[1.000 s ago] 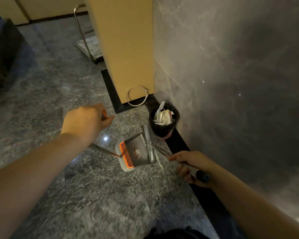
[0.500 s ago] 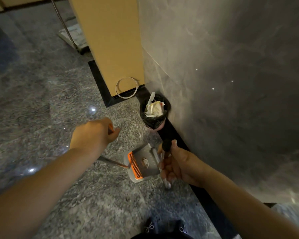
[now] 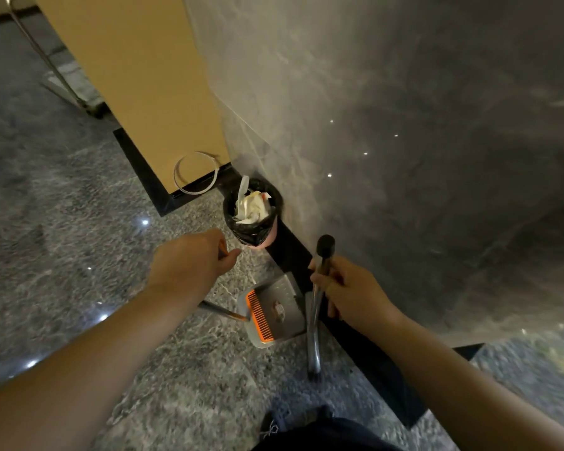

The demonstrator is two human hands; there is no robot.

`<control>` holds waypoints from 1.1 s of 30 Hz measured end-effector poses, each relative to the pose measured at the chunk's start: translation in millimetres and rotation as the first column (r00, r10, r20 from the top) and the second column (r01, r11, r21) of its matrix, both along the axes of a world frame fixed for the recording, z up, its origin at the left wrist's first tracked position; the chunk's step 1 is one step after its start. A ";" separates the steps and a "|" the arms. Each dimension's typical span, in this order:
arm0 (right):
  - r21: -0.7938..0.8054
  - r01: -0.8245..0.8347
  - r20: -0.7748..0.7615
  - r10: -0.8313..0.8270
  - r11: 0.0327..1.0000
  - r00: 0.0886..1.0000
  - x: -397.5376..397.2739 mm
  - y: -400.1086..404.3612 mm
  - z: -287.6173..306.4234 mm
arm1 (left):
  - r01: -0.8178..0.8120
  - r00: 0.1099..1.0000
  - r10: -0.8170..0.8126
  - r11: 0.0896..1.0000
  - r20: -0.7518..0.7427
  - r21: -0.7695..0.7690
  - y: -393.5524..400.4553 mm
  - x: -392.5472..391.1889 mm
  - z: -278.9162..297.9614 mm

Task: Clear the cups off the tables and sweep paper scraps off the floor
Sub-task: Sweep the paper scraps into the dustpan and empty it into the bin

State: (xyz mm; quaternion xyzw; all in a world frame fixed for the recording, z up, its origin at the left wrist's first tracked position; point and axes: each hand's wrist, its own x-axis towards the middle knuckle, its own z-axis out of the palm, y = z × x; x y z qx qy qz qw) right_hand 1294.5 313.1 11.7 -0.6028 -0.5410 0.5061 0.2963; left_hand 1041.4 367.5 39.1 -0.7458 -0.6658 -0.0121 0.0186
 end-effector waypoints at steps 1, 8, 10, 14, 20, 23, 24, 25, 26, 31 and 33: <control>0.043 0.020 0.067 -0.023 0.999 0.998 8.7 -0.4 -2.3 | 0.008 1.000 -0.008 1.000 -0.011 0.000 2.4 6.4 -0.5; 0.163 0.066 0.105 -0.083 0.984 0.991 53.7 -1.2 -0.1 | 0.051 0.999 -0.051 0.999 -0.010 -0.019 20.3 38.9 -4.5; 0.161 0.092 0.096 -0.109 0.983 0.989 63.0 0.2 3.5 | 0.068 0.998 -0.067 0.998 -0.008 0.006 26.8 44.3 -4.7; 0.183 0.148 0.106 -0.169 0.972 0.980 76.6 5.8 12.1 | 0.091 0.996 -0.091 0.996 0.001 0.023 44.7 48.3 -10.2; 0.144 0.294 0.125 -0.312 0.945 0.942 75.7 18.3 9.9 | 0.130 0.990 -0.130 0.992 0.059 0.001 76.0 39.7 -26.8; 0.150 0.369 0.123 -0.388 0.917 0.913 66.7 26.0 6.0 | 0.174 0.979 -0.163 0.981 0.124 -0.084 95.8 35.1 -33.7; 0.146 0.398 0.103 -0.414 0.906 0.904 62.3 28.5 4.9 | 0.189 0.972 -0.169 0.976 0.164 -0.113 103.0 33.6 -34.8; 0.131 0.430 0.074 -0.441 0.893 0.894 58.3 31.6 3.2 | 0.199 0.964 -0.169 0.971 0.205 -0.134 110.6 31.7 -35.6; 0.110 0.462 0.050 -0.469 0.880 0.882 54.5 34.7 1.7 | 0.208 0.956 -0.168 0.967 0.242 -0.148 118.1 29.9 -35.7; 0.069 0.615 0.007 -0.617 0.785 0.787 35.9 46.3 -7.4 | 0.271 0.935 -0.221 0.950 0.277 -0.155 152.3 25.5 -33.5; 0.068 0.682 -0.060 -0.679 0.729 0.732 30.7 48.5 -11.6 | 0.303 0.936 -0.256 0.936 0.244 -0.181 163.6 26.1 -34.1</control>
